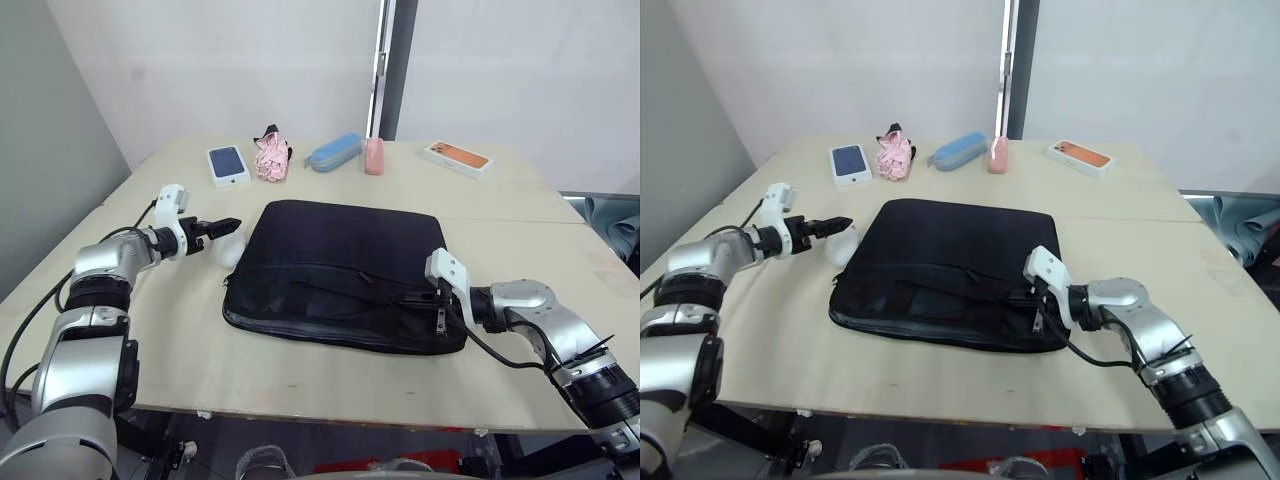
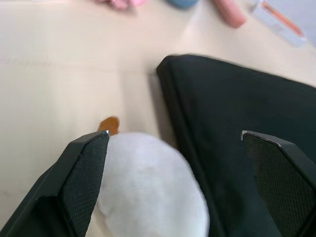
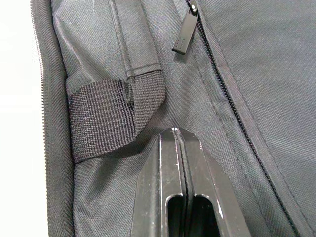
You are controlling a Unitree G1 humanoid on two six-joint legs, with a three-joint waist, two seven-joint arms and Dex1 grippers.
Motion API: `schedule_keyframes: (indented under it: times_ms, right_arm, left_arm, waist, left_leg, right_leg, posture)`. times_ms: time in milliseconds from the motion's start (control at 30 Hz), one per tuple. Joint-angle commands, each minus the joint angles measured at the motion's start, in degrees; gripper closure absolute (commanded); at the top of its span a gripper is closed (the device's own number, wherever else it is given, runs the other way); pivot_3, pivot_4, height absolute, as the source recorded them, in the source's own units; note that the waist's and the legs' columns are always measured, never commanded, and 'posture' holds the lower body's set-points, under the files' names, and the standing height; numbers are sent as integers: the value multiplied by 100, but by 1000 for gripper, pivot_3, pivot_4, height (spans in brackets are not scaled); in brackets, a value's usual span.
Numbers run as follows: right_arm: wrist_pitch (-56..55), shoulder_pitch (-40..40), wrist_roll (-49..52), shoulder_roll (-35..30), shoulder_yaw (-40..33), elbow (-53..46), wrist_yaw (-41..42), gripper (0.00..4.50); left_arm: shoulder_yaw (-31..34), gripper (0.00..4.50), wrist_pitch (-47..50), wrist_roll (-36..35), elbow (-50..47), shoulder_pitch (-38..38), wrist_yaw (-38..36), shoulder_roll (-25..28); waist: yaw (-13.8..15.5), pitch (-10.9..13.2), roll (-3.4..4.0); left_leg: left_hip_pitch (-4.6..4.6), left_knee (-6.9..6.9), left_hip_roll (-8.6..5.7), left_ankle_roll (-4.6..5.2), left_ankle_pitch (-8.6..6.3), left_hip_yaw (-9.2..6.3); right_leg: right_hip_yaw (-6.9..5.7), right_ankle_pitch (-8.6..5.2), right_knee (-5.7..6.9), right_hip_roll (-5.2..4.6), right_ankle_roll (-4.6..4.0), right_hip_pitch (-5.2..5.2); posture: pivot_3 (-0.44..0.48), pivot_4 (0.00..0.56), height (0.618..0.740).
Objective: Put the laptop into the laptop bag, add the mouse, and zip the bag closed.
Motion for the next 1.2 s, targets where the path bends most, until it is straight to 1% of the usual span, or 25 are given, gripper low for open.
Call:
schedule_keyframes:
  times_ms: [33, 133, 267, 400, 500, 633, 733, 867, 967, 1067, 1200]
  right_arm:
    - [480, 472, -286, -119, 326, 148, -86, 4471]
    - [528, 595, -264, -130, 260, 15, -168, 4471]
    - [550, 715, -267, -158, 209, -104, -259, 4471]
    - [605, 765, -238, -190, 153, -208, -312, 4500]
    - [661, 763, -214, -188, 133, -238, -336, 4500]
    - [909, 644, -168, -116, 145, -100, -378, 4500]
    - [1367, 448, -130, -34, 194, 159, -485, 4500]
    - [1740, 88, -315, 73, 376, 738, -680, 4500]
    - [1741, -55, -352, 107, 456, 919, -641, 4500]
    - [1754, -138, -260, 162, 448, 973, -605, 4500]
    - [1710, -178, -251, 201, 476, 1055, -567, 4500]
  left_arm:
    - [-191, 0, -232, 432, 525, -197, 21, -46]
    - [-288, 0, -397, 690, 923, -257, 63, -137]
    - [-204, 0, -601, 799, 1255, -307, 86, -224]
    - [-136, 1136, -560, 765, 1217, -281, -298, -204]
    - [-190, 2268, -454, 836, 1013, -148, -523, -60]
    - [-306, 3614, -400, 967, 463, 146, -671, 155]
    - [-279, 3614, -212, 867, -191, 391, -914, 249]
    - [28, 3614, 758, 75, -2053, 988, -1632, 580]
    - [115, 3614, 1262, -285, -3175, 1581, -1933, 968]
    - [186, 3614, 1400, -334, -3604, 2010, -1924, 1322]
    - [305, 3614, 1538, -418, -3740, 2200, -1884, 1592]
  waist:
    - [2, 0, 1]
    - [9, 1, 1]
    - [25, 1, 2]
    - [25, 2, 4]
    - [17, 4, 6]
    - [-3, 4, 7]
    - [-37, 7, 10]
    - [-126, 15, 11]
    - [-164, 20, 11]
    - [-198, 20, 12]
    - [-203, 22, 8]
  left_leg:
    - [-1, -5, 0, 0, 0, -1]
    - [0, -21, 0, -1, 0, -1]
    - [4, -23, -1, -9, -5, -4]
    - [7, -24, -1, -11, -6, -5]
    - [4, -31, -1, -12, -7, -3]
    - [5, -63, 0, -15, -6, 0]
    - [4, -73, 0, -16, -7, 2]
    - [6, -74, 1, -18, -7, 2]
    - [10, -78, 4, -19, -8, 4]
    - [17, -82, 2, -18, -8, 12]
    - [18, -86, 2, -17, -9, 12]
  right_leg:
    - [-2, 0, -4, 0, 0, 0]
    - [-6, -1, -13, 0, 0, 0]
    - [-8, -2, -12, -3, 0, 2]
    - [-7, -3, -10, -3, 1, 3]
    - [-7, -3, -22, -4, 1, 3]
    - [-11, -3, -46, -2, 2, 3]
    - [-12, -3, -57, -2, 2, 3]
    - [-12, -3, -56, -2, 1, 3]
    - [-12, -2, -51, -2, 0, 1]
    - [-5, -3, -52, -2, 1, 1]
    - [-5, -3, -52, -2, 2, 1]
  posture:
    - [0, 150, 740]
    - [0, 150, 740]
    - [0, 150, 740]
    - [0, 150, 740]
    - [0, 150, 740]
    - [0, 150, 740]
    - [0, 150, 740]
    - [0, 150, 740]
    - [0, 150, 740]
    - [0, 150, 740]
    - [0, 150, 740]
